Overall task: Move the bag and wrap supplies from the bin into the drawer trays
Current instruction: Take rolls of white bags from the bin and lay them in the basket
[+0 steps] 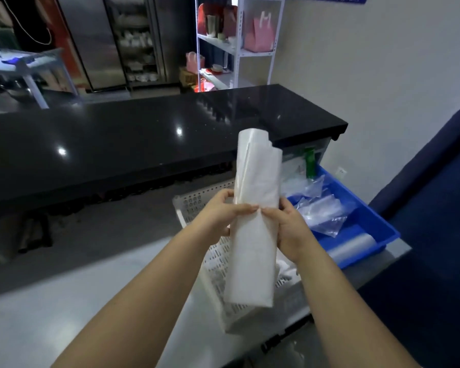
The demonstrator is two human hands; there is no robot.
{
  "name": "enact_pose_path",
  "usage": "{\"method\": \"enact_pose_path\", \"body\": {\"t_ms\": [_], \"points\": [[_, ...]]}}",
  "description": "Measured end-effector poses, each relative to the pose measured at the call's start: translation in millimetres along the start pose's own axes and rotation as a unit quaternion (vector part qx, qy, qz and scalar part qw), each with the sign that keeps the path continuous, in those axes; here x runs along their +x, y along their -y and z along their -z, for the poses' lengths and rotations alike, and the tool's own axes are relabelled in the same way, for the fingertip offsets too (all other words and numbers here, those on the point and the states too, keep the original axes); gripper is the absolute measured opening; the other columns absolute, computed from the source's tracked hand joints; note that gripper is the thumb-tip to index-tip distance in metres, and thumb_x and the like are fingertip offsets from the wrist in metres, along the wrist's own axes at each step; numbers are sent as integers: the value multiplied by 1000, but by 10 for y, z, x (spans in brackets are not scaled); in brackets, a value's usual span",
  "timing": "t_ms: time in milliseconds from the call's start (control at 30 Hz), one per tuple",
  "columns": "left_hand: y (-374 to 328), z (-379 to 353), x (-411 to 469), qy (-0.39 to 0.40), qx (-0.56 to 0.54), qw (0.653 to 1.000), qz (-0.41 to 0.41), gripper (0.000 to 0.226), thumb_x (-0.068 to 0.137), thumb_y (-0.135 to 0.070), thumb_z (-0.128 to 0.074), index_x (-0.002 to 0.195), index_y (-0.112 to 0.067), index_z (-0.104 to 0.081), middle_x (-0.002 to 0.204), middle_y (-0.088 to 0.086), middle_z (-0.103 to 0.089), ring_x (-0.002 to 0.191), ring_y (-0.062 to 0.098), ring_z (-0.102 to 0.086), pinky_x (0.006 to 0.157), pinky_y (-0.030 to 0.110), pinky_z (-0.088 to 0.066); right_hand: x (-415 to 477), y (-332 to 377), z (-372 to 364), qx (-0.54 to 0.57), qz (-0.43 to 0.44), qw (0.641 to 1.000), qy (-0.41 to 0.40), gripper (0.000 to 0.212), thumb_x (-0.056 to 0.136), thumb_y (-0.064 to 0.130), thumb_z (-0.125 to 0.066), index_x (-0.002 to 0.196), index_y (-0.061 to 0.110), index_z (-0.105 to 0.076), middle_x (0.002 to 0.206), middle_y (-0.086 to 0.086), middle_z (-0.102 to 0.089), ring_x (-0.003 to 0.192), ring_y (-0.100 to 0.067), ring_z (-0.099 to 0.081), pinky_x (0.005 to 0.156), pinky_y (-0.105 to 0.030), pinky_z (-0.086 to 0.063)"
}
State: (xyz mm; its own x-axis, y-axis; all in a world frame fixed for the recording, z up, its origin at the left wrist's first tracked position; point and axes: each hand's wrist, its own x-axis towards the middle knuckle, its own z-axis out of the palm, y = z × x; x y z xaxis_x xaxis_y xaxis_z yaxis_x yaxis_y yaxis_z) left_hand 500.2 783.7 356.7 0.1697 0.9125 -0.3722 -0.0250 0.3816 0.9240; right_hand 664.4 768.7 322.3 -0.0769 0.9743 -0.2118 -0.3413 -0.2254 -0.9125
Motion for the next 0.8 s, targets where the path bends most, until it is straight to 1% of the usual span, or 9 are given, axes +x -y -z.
{"method": "enact_pose_path", "body": {"t_ms": [100,200,300,433,567,633,700,767,800], "points": [[170,37,151,-21,-13,999,44,41,76,-16,-76,110,-21,-54,109,6,-65,94,25,-67,79,50,-57,232,-64,143,-20,-66,997,40,50,75,13,-67,122,22,-55,116,-11,-68,102,-33,-66,84,-51,-56],[275,131,200,-53,-9,996,77,35,79,-14,-68,111,-20,-54,113,11,-63,94,28,-66,70,45,-60,460,-156,199,-49,-129,987,79,49,74,13,-68,121,25,-57,116,-7,-69,102,-31,-67,77,-46,-57],[374,207,206,-105,41,991,74,30,78,-21,-71,104,-24,-57,106,7,-66,89,24,-67,59,35,-58,656,-251,148,-86,-170,977,99,45,80,7,-65,122,19,-54,116,-12,-67,97,-32,-67,72,-44,-56],[508,269,199,-191,101,974,70,24,78,-28,-71,98,-21,-59,96,5,-68,78,22,-69,54,33,-58,801,-362,87,-133,-194,960,151,44,81,9,-68,119,24,-52,112,-10,-68,96,-33,-68,77,-51,-58],[675,249,117,-239,127,960,79,24,81,-40,-68,86,-17,-61,82,3,-70,65,18,-70,52,32,-58,824,-458,120,-163,-224,941,196,30,87,16,-65,115,25,-57,109,-7,-70,94,-27,-69,69,-42,-59],[734,228,92,-290,230,926,68,30,78,-47,-67,81,-18,-62,77,-1,-68,66,16,-67,54,32,-55,872,-506,108,-162,-236,936,204,29,89,17,-64,115,23,-56,110,-7,-70,95,-28,-69,71,-43,-59],[762,231,52,-354,341,869,51,30,75,-51,-67,78,-22,-62,76,-5,-65,66,10,-61,52,28,-47,932,-564,52,-166,-248,933,199,31,89,16,-64,118,21,-54,111,-8,-69,96,-28,-68,78,-46,-58],[783,275,-2,-391,386,835,27,25,75,-47,-69,81,-24,-62,87,-7,-60,73,10,-58,55,27,-43,967,-644,-35,-195,-251,928,194,35,88,15,-64,121,19,-52,111,-7,-68,95,-26,-68,80,-44,-58],[799,305,-21,-393,403,826,16,23,76,-44,-70,87,-25,-63,93,-6,-58,81,12,-57,60,28,-44,980,-695,-79,-213,-245,926,191,36,88,14,-64,121,18,-50,109,-6,-68,91,-24,-69,75,-40,-58]]}}
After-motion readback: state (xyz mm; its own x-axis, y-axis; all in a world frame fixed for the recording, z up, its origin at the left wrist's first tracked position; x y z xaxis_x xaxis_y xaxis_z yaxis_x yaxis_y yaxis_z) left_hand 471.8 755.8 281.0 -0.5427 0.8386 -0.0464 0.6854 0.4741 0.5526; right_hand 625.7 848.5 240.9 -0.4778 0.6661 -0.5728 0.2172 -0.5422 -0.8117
